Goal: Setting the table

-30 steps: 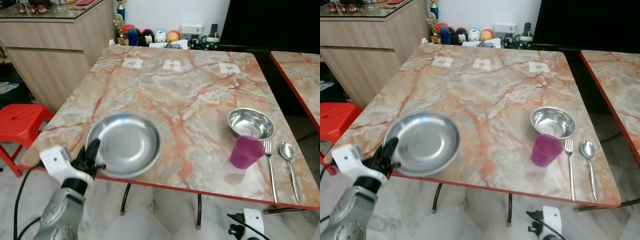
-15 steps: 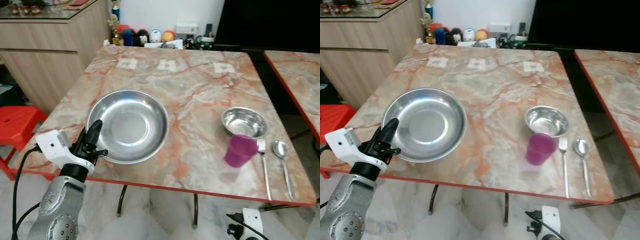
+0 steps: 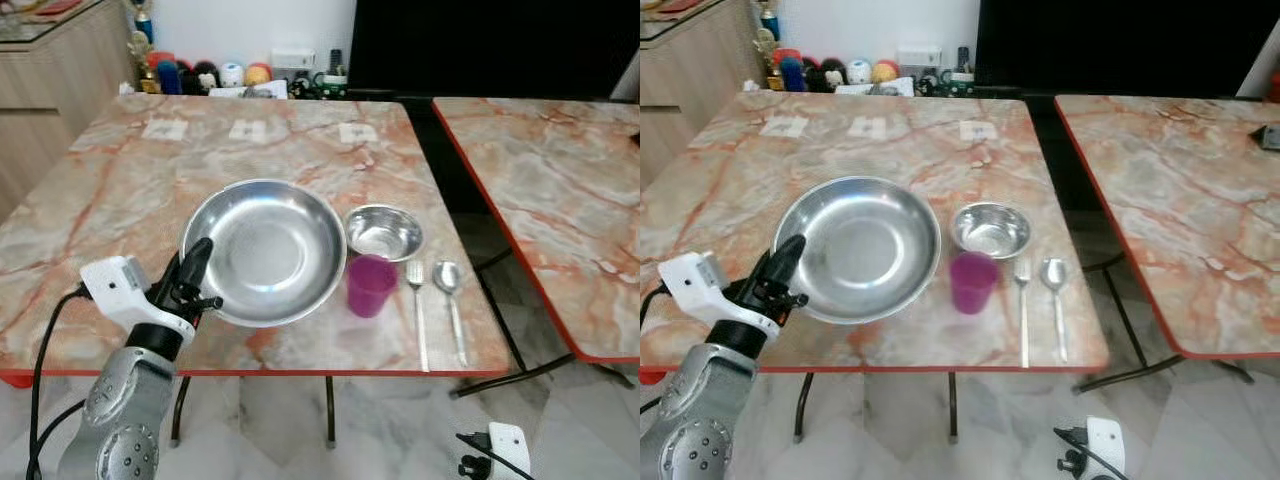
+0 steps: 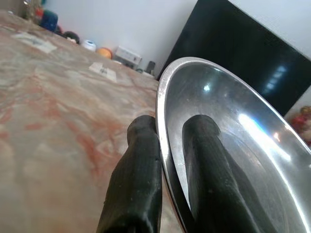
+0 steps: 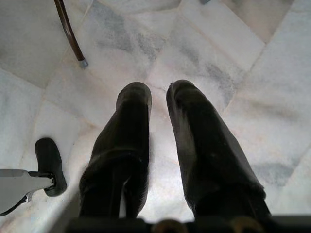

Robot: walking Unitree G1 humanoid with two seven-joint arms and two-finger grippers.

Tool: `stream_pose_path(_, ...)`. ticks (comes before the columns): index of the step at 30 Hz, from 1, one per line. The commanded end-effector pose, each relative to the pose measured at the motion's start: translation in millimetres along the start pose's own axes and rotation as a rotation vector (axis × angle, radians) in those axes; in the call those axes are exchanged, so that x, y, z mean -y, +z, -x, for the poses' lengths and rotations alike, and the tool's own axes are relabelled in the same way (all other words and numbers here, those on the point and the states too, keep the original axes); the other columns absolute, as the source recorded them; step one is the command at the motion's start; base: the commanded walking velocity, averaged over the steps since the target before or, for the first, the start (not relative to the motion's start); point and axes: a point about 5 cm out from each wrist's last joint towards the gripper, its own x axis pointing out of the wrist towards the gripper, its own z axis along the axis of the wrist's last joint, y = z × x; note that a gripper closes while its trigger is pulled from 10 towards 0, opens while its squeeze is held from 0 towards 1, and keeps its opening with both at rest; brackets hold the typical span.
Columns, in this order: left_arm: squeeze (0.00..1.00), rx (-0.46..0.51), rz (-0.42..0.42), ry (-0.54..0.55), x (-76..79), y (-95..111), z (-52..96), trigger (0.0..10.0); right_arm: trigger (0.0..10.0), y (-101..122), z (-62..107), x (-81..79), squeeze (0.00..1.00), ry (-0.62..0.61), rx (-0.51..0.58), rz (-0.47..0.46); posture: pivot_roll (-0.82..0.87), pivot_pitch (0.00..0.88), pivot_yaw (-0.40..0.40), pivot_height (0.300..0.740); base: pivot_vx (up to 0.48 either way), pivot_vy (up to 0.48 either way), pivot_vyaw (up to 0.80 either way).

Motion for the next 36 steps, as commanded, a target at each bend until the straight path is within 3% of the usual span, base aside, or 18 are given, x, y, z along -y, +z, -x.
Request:
stream_pose_path(1, 0.0, 0.037, 0.016, -0.031, 8.1, 8, -0.8, 10.0, 10.0, 0, 1.6, 7.5, 0.0, -0.019, 0.001, -0.001, 0.1, 0.108, -0.033, 0.74, 0.0, -0.472, 0.0)
stream_pose_path(33, 0.0, -0.006, 0.009, -0.076, 15.9, 1, -0.7, 10.0, 10.0, -4, 1.9, 6.1, 0.0, -0.015, -0.001, -0.004, 0.09, 0.075, -0.015, 0.74, 0.0, -0.472, 0.0)
stream_pose_path(36, 0.0, -0.028, -0.029, -0.082, 12.2, -1, 0.7, 10.0, 10.0, -4, 2.0, 6.2, 0.0, -0.017, -0.003, -0.004, 0.09, 0.076, -0.013, 0.74, 0.0, -0.472, 0.0)
